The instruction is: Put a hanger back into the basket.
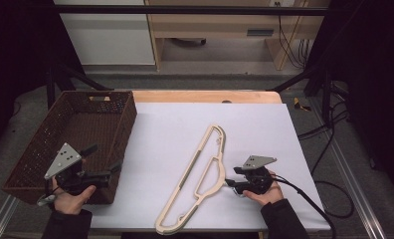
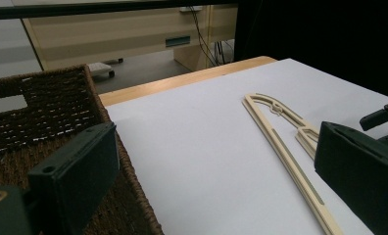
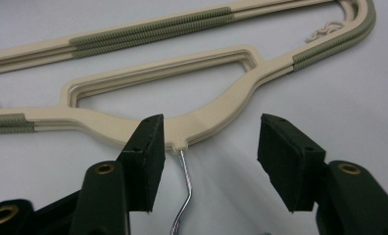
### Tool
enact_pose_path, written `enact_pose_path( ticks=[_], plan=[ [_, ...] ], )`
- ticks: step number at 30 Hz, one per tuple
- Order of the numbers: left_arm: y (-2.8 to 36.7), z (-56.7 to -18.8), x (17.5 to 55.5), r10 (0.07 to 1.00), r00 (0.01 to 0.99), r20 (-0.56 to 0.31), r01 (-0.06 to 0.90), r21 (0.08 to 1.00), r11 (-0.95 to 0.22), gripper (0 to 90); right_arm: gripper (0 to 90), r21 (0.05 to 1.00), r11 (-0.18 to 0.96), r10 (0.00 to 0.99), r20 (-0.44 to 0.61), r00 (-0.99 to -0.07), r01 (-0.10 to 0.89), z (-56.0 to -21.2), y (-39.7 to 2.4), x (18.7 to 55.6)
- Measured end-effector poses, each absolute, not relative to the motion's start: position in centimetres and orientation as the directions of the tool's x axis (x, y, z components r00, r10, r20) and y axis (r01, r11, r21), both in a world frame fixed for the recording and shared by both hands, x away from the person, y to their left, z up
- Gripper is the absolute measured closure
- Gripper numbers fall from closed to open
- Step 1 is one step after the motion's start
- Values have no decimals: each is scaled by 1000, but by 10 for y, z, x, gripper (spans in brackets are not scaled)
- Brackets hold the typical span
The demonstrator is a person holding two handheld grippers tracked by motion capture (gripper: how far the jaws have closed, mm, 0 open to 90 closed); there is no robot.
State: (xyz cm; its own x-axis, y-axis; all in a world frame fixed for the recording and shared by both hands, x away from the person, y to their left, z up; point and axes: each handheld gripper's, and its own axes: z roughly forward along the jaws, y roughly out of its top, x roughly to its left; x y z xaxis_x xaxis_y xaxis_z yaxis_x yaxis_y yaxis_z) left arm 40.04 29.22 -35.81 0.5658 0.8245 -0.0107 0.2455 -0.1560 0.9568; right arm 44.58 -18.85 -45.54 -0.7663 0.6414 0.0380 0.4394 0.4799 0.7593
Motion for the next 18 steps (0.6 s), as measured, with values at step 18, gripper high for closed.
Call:
enact_pose_path(
  ticks=[18],
  plan=[
    [286,-361,402,817,577,-4,254,951,-175,29,732,705,545,593,59,-803,454,-472,-183,446]
  ],
)
